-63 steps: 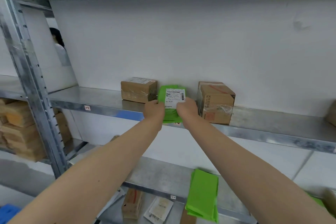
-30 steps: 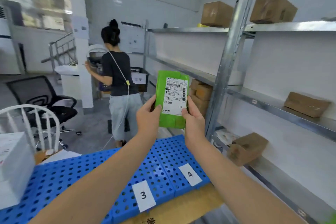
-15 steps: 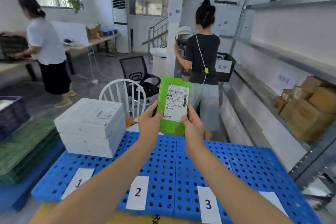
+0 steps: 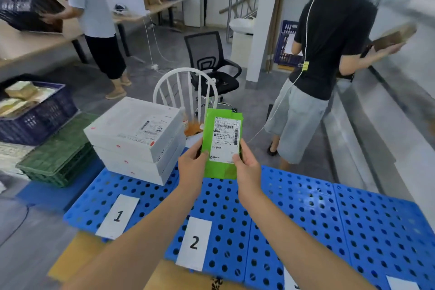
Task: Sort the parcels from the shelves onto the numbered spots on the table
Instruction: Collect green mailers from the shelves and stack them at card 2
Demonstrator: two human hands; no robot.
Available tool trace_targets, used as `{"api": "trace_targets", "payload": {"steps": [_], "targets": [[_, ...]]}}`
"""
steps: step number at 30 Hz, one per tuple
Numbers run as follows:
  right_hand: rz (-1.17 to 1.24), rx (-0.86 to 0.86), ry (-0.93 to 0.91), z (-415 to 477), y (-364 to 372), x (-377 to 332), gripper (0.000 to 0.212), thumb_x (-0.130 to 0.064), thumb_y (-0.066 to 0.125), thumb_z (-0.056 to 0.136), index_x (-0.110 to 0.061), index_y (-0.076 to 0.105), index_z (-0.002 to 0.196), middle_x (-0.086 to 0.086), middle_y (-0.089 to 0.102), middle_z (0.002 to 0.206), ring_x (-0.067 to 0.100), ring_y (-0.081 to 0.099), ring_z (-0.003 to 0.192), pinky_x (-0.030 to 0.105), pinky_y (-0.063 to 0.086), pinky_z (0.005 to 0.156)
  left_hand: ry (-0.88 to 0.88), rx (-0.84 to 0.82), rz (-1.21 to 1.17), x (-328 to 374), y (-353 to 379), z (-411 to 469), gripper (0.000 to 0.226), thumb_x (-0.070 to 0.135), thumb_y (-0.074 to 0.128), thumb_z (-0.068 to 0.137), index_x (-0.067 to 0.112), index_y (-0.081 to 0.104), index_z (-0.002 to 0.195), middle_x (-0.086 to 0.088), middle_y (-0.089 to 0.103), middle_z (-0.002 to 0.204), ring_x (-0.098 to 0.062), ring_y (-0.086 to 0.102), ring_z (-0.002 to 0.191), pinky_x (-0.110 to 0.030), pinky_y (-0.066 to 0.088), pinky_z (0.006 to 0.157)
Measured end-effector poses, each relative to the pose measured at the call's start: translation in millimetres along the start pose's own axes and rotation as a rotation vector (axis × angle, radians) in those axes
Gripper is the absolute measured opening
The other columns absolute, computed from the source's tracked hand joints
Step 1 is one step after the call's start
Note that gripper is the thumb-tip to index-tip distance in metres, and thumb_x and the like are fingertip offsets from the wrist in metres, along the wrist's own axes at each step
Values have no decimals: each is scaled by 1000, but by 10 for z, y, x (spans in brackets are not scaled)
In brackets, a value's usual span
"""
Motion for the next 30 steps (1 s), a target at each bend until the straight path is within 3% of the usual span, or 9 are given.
{"api": "trace_targets", "payload": {"steps": [5, 9, 16, 18, 23, 26, 28, 30], "targets": [[-52, 52, 91, 326, 62, 437, 50, -1, 43, 99, -30, 50, 139, -20, 59, 128, -4, 56, 113, 5, 47, 83, -57, -51, 147, -351, 14, 447, 41, 7, 55, 91, 34, 66, 120, 15, 73, 103, -12, 69, 97, -42, 58, 85], [-105, 92, 176, 565, 82, 859, 49, 0, 44, 99, -26, 48, 141, -14, 54, 137, 2, 51, 124, 10, 44, 93, -128, -48, 220, -720, -41, 767, 40, 10, 55, 91, 35, 66, 119, 18, 73, 98, -12, 68, 95, -44, 57, 84], [-318, 66, 304, 771, 188, 1532, 51, -9, 48, 99, -29, 41, 145, -16, 49, 141, 4, 48, 127, 30, 45, 106, -259, -48, 223, -1294, -195, 1077, 41, 7, 56, 90, 38, 67, 114, 14, 72, 106, -5, 68, 94, -33, 58, 82], [-401, 53, 327, 827, 202, 1640, 50, -9, 49, 98, -29, 43, 144, -16, 52, 138, 3, 51, 123, 26, 47, 101, -274, -68, 261, -1394, -225, 1155, 44, 6, 54, 90, 44, 67, 108, 17, 72, 100, -6, 68, 92, -32, 58, 80], [-574, 5, 429, 910, 199, 1866, 55, -4, 54, 93, -31, 47, 141, -12, 58, 134, 7, 58, 116, 28, 53, 93, -330, -96, 292, -1679, -312, 1288, 43, 4, 54, 90, 30, 64, 124, 12, 69, 112, -2, 65, 96, -26, 57, 80], [-582, 22, 457, 909, 185, 1914, 60, 1, 58, 90, -26, 45, 143, -10, 57, 133, 10, 55, 121, 26, 48, 98, -327, -117, 326, -1759, -337, 1319, 42, 6, 52, 92, 31, 63, 124, 11, 71, 109, -4, 67, 93, -22, 56, 74], [-566, 48, 469, 879, 187, 1918, 62, 3, 58, 89, -24, 44, 144, -8, 56, 135, 10, 54, 123, 21, 46, 97, -326, -120, 342, -1779, -342, 1333, 40, 9, 53, 93, 32, 64, 123, 12, 71, 105, -5, 67, 92, -19, 54, 70], [-570, 71, 460, 858, 184, 1927, 62, 5, 58, 89, -24, 45, 143, -7, 56, 136, 4, 55, 117, 9, 46, 87, -320, -119, 366, -1823, -349, 1352, 38, 13, 53, 94, 33, 63, 124, 10, 72, 107, -7, 67, 93, -19, 55, 70]]}}
Point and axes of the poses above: each hand's wrist, its own z-axis towards the middle knuckle, its own y-axis out of the palm, x = y × z, the point moved 9 cm from there along z, towards the middle knuckle
